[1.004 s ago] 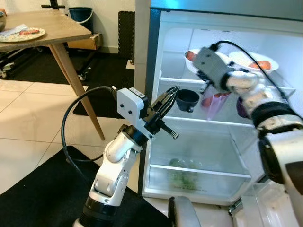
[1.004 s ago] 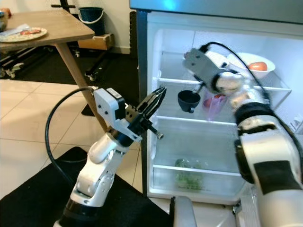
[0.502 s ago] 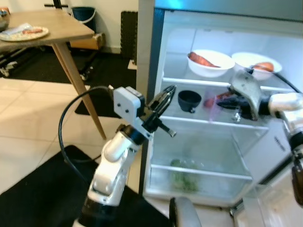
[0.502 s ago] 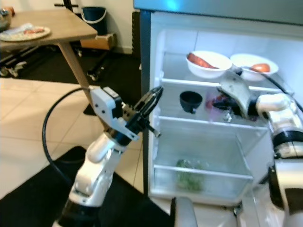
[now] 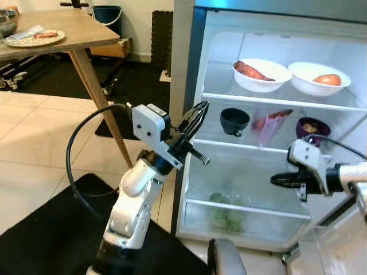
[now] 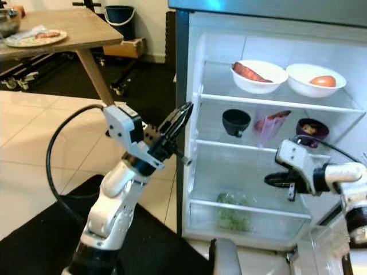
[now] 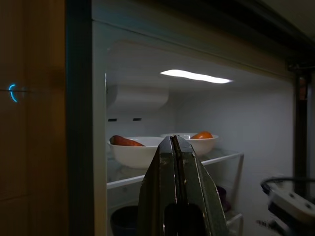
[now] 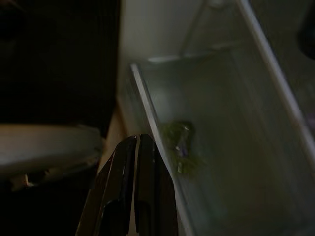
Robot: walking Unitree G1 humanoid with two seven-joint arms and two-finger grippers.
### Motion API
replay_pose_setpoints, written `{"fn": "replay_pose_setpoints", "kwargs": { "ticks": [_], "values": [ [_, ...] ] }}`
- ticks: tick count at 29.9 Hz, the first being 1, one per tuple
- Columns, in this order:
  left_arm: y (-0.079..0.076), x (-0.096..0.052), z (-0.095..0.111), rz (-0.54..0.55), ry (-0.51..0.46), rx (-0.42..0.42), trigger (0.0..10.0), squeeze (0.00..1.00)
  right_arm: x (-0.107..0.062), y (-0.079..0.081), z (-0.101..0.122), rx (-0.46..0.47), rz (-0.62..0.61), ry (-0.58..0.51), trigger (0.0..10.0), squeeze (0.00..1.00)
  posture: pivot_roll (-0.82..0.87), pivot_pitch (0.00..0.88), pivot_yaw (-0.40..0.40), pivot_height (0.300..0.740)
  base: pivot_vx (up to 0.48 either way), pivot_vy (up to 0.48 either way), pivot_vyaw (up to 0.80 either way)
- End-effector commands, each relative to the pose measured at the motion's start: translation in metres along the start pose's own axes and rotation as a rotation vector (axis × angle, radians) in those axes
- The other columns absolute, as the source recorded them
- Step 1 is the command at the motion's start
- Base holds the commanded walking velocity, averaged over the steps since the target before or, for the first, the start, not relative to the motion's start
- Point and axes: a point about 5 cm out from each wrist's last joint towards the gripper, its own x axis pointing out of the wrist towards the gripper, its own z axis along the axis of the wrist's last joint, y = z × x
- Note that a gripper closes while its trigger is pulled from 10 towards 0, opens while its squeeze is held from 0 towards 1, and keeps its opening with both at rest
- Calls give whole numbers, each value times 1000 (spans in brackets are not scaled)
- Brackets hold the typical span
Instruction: Restocking fridge
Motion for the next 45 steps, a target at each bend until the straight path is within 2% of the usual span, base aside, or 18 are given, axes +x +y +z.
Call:
{"fn": "replay_pose_setpoints", "kwargs": {
  "ticks": [1,5,10,16,17,19,20,24,25,27,28,30,33,35,36,37,39,45],
  "values": [
    [3,-6,-4,9,31,10,10000,0,8,5,3,-21,-28,-40,10000,0,-78,27,-63,497,0,0,0],
    [6,-12,-9,30,55,8,10000,0,22,13,4,-27,-55,-80,10000,0,-78,27,-63,497,0,0,0],
    [13,-27,-22,83,112,-8,10000,0,44,23,-1,80,-141,-146,10000,0,-77,22,-64,497,0,0,0],
    [16,-40,-35,121,166,-18,10000,0,55,31,-8,128,-213,-171,10000,0,-77,22,-64,497,0,0,0],
    [17,-49,-45,140,206,-25,10000,0,61,35,-14,158,-238,-162,10000,0,-76,18,-63,497,0,0,0],
    [18,-79,-76,195,343,-43,10000,0,73,45,-38,334,-329,-102,10000,0,-76,14,-57,497,0,0,0],
    [18,-79,-76,195,343,-43,10000,0,73,45,-38,334,-329,-102,10000,0,-76,14,-57,497,0,0,0],
    [18,-120,-106,293,493,-89,10000,0,81,66,-67,482,-394,-1,10000,0,-81,14,-53,497,0,0,0],
    [18,-120,-106,293,493,-89,10000,0,81,66,-67,482,-394,-1,10000,0,-81,14,-53,497,0,0,0],
    [20,-141,-118,356,557,-111,10000,0,82,76,-80,554,-430,37,10000,0,-81,13,-51,497,0,0,0],
    [20,-141,-118,356,557,-111,10000,0,82,76,-80,554,-430,37,10000,0,-81,13,-51,497,0,0,0],
    [22,-171,-130,438,649,-118,10000,0,80,90,-97,629,-483,95,10000,0,-83,13,-50,497,0,0,0],
    [25,-199,-138,511,735,-106,10000,0,78,102,-111,712,-525,140,10000,0,-83,12,-48,497,0,0,0],
    [25,-205,-139,526,756,-98,10000,0,77,104,-113,735,-535,143,10000,0,-83,12,-48,497,0,0,0],
    [28,-219,-142,574,799,-86,10000,0,79,109,-116,756,-544,153,10000,0,-83,10,-47,497,0,0,0],
    [28,-219,-142,574,799,-86,10000,0,79,109,-116,756,-544,153,10000,0,-83,10,-47,497,0,0,0],
    [32,-240,-143,648,868,-65,10000,0,84,114,-114,800,-534,104,10000,0,-83,10,-47,497,0,0,0],
    [41,-257,-139,730,904,-3,10000,0,96,118,-104,825,-497,8,10000,0,-78,7,-45,517,0,0,0]
  ]
}}
